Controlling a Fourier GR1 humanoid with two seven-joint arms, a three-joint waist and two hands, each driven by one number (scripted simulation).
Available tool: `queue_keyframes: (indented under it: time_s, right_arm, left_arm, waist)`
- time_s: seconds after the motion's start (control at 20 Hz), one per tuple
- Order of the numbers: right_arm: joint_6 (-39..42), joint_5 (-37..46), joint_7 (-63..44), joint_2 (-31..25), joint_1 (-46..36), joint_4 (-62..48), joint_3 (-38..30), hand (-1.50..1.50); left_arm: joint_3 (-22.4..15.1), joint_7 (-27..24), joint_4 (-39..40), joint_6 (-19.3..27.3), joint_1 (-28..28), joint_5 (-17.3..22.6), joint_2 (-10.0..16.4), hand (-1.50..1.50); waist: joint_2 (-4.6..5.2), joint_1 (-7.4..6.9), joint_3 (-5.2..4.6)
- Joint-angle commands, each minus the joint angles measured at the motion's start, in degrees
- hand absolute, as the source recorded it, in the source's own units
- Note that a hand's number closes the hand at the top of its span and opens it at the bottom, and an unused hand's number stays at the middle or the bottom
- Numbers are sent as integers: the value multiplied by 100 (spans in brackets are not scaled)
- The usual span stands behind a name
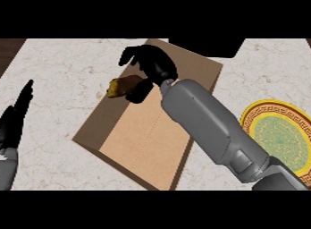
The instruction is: Pick the sweet potato from the plate and place it in the cardboard box
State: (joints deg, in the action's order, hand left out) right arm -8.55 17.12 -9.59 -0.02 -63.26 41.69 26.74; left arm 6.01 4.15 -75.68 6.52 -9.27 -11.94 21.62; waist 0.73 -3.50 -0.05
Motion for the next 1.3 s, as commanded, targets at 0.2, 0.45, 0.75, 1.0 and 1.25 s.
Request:
queue_keyframes:
  time_s: [0.2,0.45,0.75,1.0,1.25]
  right_arm:
    - [-585,-1160,929,2,-31,-662,580,-150]
    - [-1081,-1651,1369,1,-399,-609,234,-150]
    - [-1224,-2210,1938,2,-237,-646,-756,-150]
    - [-233,-2600,2484,-644,-297,-958,-1449,-150]
    - [397,-2676,2573,-1562,300,-611,-1682,-150]
  left_arm:
    - [122,-263,235,-75,7,17,10,0]
    - [152,120,-187,-237,56,117,85,0]
    - [125,60,-124,-15,182,-35,-84,0]
    - [99,47,-318,73,447,-123,-189,0]
    - [420,13,-71,-138,215,34,105,0]
  waist:
    - [9,12,1]
    - [-9,11,6]
    - [-45,216,8]
    - [-37,211,7]
    - [-59,344,5]
